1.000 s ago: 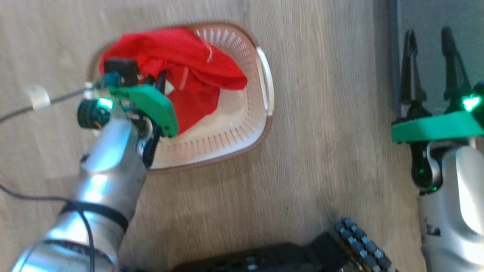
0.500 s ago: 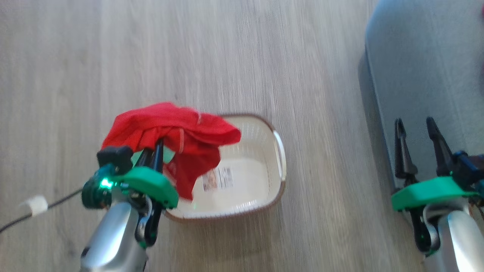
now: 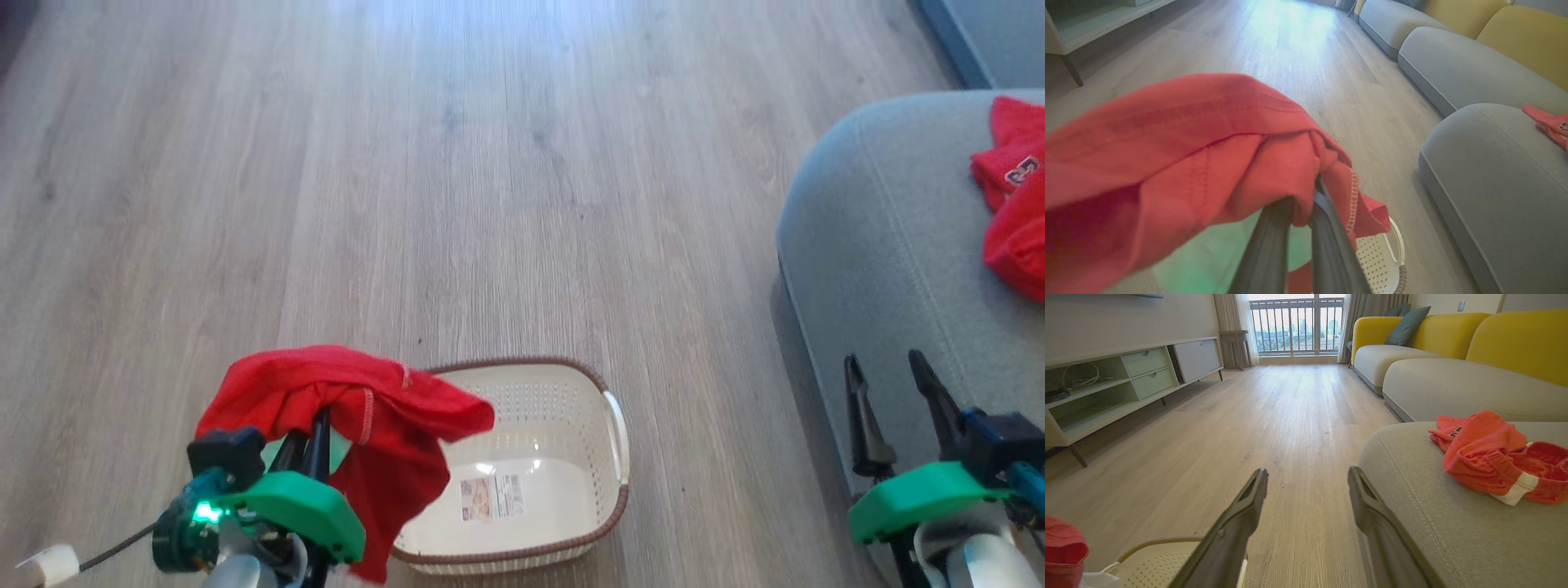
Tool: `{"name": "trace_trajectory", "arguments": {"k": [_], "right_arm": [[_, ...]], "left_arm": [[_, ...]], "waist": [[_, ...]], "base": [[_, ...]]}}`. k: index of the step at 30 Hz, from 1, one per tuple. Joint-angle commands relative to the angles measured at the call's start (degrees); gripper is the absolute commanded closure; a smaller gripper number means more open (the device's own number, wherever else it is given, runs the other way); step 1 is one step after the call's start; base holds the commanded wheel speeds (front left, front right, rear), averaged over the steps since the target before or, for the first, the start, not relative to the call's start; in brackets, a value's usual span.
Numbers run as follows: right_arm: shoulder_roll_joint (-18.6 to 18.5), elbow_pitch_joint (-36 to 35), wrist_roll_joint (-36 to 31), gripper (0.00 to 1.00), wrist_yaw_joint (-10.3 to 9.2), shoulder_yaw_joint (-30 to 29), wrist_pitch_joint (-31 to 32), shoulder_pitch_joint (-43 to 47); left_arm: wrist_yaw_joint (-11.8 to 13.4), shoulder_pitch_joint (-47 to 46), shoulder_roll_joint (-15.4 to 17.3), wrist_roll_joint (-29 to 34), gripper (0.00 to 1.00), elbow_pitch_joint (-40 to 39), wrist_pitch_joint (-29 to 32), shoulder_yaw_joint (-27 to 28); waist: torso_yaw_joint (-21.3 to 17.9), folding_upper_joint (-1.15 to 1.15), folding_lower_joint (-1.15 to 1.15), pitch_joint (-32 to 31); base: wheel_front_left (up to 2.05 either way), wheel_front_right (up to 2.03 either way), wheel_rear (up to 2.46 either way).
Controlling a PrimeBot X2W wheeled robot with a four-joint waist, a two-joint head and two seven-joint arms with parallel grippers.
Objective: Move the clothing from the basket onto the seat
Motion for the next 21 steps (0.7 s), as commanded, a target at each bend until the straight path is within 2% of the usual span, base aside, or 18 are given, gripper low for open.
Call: {"name": "trace_trajectory", "arguments": {"k": [1, 11, 21], "right_arm": [[-0.93, -1.49, -0.18, 0.0, -0.01, 1.48, -0.38, -1.15], [-0.1, -1.07, 0.03, 0.0, -0.01, 2.2, -0.38, -1.12], [-0.32, -1.04, 0.18, 0.0, -0.01, 2.16, -0.38, -1.22]], "left_arm": [[0.67, -1.72, 1.43, -0.2, 1.0, -3.29, 0.24, 2.2], [2.24, 0.51, 2.69, -0.4, 1.0, -8.37, 2.44, 2.34], [2.98, 1.39, 2.88, -0.59, 1.0, -10.18, 3.07, 2.02]], "waist": [[0.25, -0.01, 0.01, -1.02], [-0.22, -0.01, 0.01, -2.09], [-0.17, -0.01, 0.01, -2.09]], "base": [[0.0, 0.0, 0.0], [0.0, 0.0, 0.0], [0.0, 0.0, 0.0]]}}
